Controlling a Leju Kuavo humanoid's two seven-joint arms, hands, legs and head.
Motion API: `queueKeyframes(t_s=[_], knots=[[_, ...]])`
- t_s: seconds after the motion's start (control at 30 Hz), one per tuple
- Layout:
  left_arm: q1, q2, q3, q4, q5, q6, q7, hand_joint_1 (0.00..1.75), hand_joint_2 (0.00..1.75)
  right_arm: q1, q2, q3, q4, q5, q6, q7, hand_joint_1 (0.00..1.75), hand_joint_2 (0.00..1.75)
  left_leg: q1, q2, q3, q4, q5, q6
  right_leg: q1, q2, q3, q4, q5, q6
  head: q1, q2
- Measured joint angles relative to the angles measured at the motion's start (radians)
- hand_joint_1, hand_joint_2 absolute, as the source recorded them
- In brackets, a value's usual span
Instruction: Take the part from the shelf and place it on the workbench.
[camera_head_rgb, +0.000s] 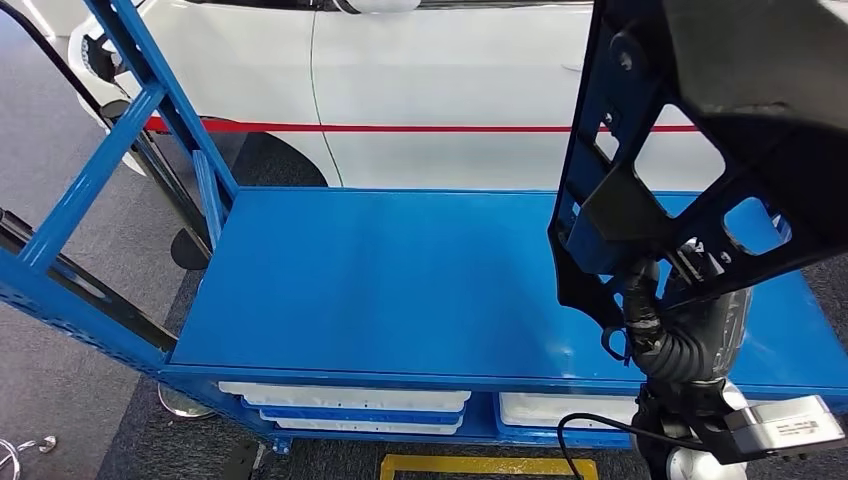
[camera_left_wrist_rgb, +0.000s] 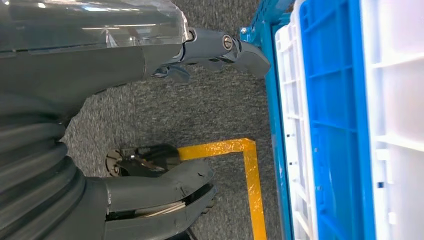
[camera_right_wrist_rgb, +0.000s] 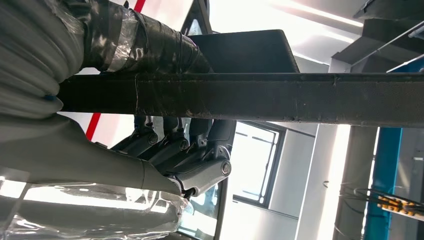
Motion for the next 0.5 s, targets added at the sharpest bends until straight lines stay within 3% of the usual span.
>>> queueKeyframes(t_s=[0.07, 0.13, 0.17, 0.2, 0.23, 0.3, 0.33, 0.37, 0.4, 0.43, 0.5], knots=[[-0.004, 0.000, 0.001, 0.000, -0.003, 0.000, 0.000, 0.00, 1.75, 0.001, 0.001, 0.000, 0.000, 0.000, 0.000, 0.000, 1.75, 1.75, -0.008, 0.000, 0.021, -0.049, 0.013, 0.008, -0.003, -0.002, -0.001, -0.005, 0.015, 0.012, 0.000, 0.000], [-0.004, -0.001, 0.004, 0.000, -0.005, 0.000, 0.002, 0.00, 1.75, 0.003, 0.002, 0.001, 0.000, 0.000, 0.000, 0.002, 1.75, 1.75, -0.010, 0.001, 0.015, -0.056, 0.035, 0.016, -0.007, -0.003, -0.001, -0.012, 0.030, 0.026, -0.001, 0.000], [-0.004, -0.001, 0.005, 0.000, -0.005, 0.000, 0.003, 0.00, 1.75, 0.005, 0.003, 0.001, 0.000, 0.000, 0.003, 0.008, 1.75, 1.75, -0.007, 0.003, 0.010, -0.063, 0.050, 0.020, -0.006, -0.001, -0.005, -0.009, 0.022, 0.030, 0.000, 0.000], [-0.004, -0.002, 0.006, 0.000, -0.005, 0.000, 0.004, 0.00, 1.75, 0.008, 0.003, 0.002, 0.001, 0.000, 0.007, 0.019, 1.75, 1.75, -0.004, 0.005, 0.004, -0.071, 0.066, 0.027, -0.006, 0.001, -0.012, 0.007, -0.004, 0.034, 0.000, 0.000], [-0.004, -0.002, 0.008, 0.000, -0.005, 0.001, 0.005, 0.00, 1.75, 0.012, 0.003, 0.002, 0.002, 0.000, 0.015, 0.035, 1.75, 1.75, -0.001, 0.008, -0.007, -0.076, 0.081, 0.031, -0.006, 0.002, -0.024, 0.044, -0.049, 0.037, 0.000, 0.000], [-0.003, -0.003, 0.011, 0.000, -0.005, 0.001, 0.008, 0.00, 1.75, 0.029, 0.002, 0.008, 0.015, 0.003, 0.038, 0.078, 1.75, 1.75, -0.001, 0.010, -0.036, -0.076, 0.104, 0.036, -0.007, 0.005, -0.050, 0.161, -0.149, 0.042, 0.000, 0.000], [-0.001, -0.003, 0.013, 0.000, -0.006, 0.001, 0.009, 0.00, 1.75, 0.041, 0.001, 0.013, 0.027, 0.006, 0.049, 0.094, 1.75, 1.75, -0.001, 0.011, -0.052, -0.073, 0.115, 0.035, -0.008, 0.005, -0.056, 0.216, -0.175, 0.046, 0.000, 0.000], [0.001, -0.003, 0.014, 0.000, -0.006, 0.000, 0.011, 0.00, 1.75, 0.054, 0.000, 0.018, 0.041, 0.010, 0.059, 0.105, 1.75, 1.75, -0.001, 0.011, -0.069, -0.070, 0.125, 0.033, -0.010, 0.005, -0.050, 0.247, -0.177, 0.049, 0.000, 0.000], [0.003, -0.003, 0.015, 0.000, -0.008, -0.001, 0.013, 0.00, 1.75, 0.064, 0.000, 0.024, 0.055, 0.015, 0.068, 0.111, 1.75, 1.75, 0.000, 0.011, -0.085, -0.065, 0.133, 0.030, -0.012, 0.004, -0.028, 0.246, -0.160, 0.051, 0.000, 0.000], [0.005, -0.003, 0.015, 0.000, -0.010, -0.001, 0.014, 0.00, 1.75, 0.071, 0.000, 0.031, 0.067, 0.021, 0.076, 0.113, 1.75, 1.75, 0.001, 0.011, -0.102, -0.057, 0.139, 0.026, -0.015, 0.004, 0.012, 0.206, -0.136, 0.053, 0.000, 0.000], [0.006, -0.003, 0.016, 0.000, -0.013, -0.002, 0.017, 0.00, 1.75, 0.077, 0.000, 0.050, 0.084, 0.033, 0.094, 0.117, 1.75, 1.75, 0.002, 0.011, -0.130, -0.036, 0.148, 0.017, -0.016, 0.005, 0.110, 0.075, -0.126, 0.052, 0.000, 0.000]])
